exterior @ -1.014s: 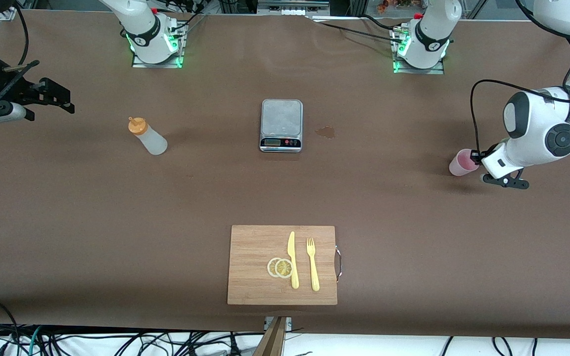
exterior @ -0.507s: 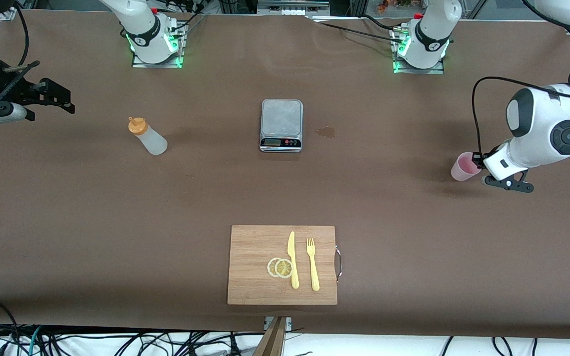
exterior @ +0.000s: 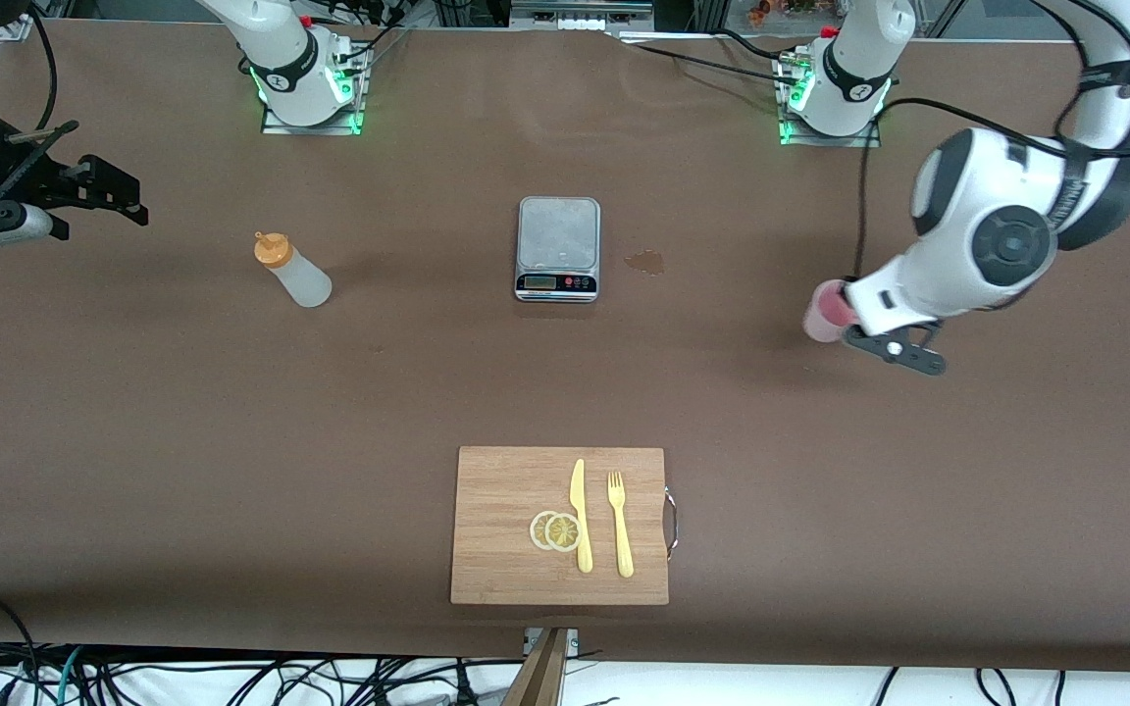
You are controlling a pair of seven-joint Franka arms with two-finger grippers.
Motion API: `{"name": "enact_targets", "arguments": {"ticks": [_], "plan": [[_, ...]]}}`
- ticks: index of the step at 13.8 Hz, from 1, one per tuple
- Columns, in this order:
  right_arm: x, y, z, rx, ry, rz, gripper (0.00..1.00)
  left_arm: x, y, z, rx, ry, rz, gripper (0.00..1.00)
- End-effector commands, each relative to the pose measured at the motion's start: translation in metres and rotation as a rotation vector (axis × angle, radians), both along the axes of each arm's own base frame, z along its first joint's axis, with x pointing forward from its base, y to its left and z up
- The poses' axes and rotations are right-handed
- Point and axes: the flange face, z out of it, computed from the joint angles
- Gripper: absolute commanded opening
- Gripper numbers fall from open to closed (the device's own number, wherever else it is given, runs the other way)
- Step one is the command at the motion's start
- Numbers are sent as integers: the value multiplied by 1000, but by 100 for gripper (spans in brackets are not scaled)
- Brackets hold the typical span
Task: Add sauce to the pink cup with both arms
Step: 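Lift the pink cup with the left gripper and carry it to the scale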
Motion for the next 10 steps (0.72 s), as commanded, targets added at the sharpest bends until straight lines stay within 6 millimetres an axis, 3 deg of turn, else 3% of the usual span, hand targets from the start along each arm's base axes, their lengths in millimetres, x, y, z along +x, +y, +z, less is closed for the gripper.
{"name": "enact_targets", "arguments": {"ticks": [1,3,5,6,8,10], "plan": [[1,-5,5,-9,3,-6,100,-20,-83,-2,-33,46,143,0],[0,-14,6,-8,6,-19,100,-36,-147,-5,-58,76,260,0],[0,-15,14,-6,-7,-24,100,-65,-222,-11,-55,73,334,0],[0,-15,14,-6,-9,-26,100,-79,-250,-14,-68,59,366,0],[0,-14,12,-8,-1,-22,100,-105,-294,-25,-93,40,378,0],[0,-9,10,-7,8,-15,100,-131,-322,-44,-92,67,335,0]]}}
